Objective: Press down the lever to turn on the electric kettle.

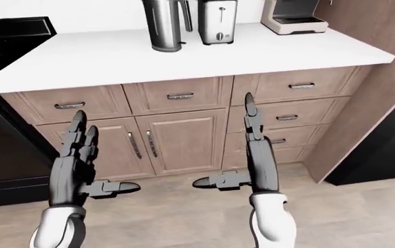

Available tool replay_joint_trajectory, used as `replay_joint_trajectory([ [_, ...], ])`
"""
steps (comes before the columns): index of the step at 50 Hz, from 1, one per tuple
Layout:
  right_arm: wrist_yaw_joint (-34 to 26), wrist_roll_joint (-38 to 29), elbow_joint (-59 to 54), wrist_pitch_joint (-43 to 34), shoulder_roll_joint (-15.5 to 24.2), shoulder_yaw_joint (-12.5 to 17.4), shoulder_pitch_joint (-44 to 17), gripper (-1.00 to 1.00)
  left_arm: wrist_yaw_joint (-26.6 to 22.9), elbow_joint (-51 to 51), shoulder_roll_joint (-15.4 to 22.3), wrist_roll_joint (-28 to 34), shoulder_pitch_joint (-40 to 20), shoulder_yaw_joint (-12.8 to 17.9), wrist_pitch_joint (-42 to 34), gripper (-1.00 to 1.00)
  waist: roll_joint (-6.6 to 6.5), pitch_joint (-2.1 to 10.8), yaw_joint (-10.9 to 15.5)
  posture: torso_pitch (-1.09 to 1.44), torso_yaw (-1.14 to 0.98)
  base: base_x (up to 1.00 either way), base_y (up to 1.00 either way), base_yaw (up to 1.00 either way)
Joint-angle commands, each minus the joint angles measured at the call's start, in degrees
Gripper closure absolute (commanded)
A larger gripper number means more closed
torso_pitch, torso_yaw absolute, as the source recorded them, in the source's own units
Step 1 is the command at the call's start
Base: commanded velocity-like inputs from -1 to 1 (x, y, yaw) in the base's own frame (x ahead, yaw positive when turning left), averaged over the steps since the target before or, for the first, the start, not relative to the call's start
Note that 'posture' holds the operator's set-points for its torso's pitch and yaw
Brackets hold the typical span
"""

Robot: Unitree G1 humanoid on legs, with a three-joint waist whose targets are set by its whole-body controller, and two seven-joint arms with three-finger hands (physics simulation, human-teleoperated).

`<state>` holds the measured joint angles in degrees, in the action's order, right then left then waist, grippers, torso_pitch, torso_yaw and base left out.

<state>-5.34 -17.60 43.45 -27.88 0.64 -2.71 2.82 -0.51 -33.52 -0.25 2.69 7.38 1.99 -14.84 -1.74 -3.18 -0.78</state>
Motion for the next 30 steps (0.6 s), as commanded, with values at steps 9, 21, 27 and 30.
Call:
replay_joint_trajectory([
  [9,0.1,-0.5,2.2,0.9,-0.2,-0.9,-1.1,-1.00,0.3,-2.0,0.3,-0.4,-0.7,0.4,1.6,-1.00,-1.09,1.26,1.5,0.00,0.00,0.29,0.00,0.00],
  [21,0.0,-0.7,2.5,0.7,-0.1,-0.5,-1.4,-1.00,0.5,-2.7,0.3,-0.4,-1.3,0.6,0.7,-1.00,4.18,1.29,0.6,0.00,0.00,0.29,0.00,0.00],
  [27,-0.2,-0.8,3.0,0.6,0.0,-0.3,-1.4,-1.00,0.5,-4.5,0.3,-0.6,-1.0,0.8,-0.3,-1.00,0.53,0.69,0.0,0.00,0.00,0.30,0.00,0.00],
  [30,-0.3,-0.9,3.3,0.5,-0.1,-0.4,-1.2,-1.00,0.5,-4.3,0.3,-0.4,-1.1,0.7,-0.2,-1.00,-3.89,1.72,0.2,0.00,0.00,0.31,0.00,0.00],
])
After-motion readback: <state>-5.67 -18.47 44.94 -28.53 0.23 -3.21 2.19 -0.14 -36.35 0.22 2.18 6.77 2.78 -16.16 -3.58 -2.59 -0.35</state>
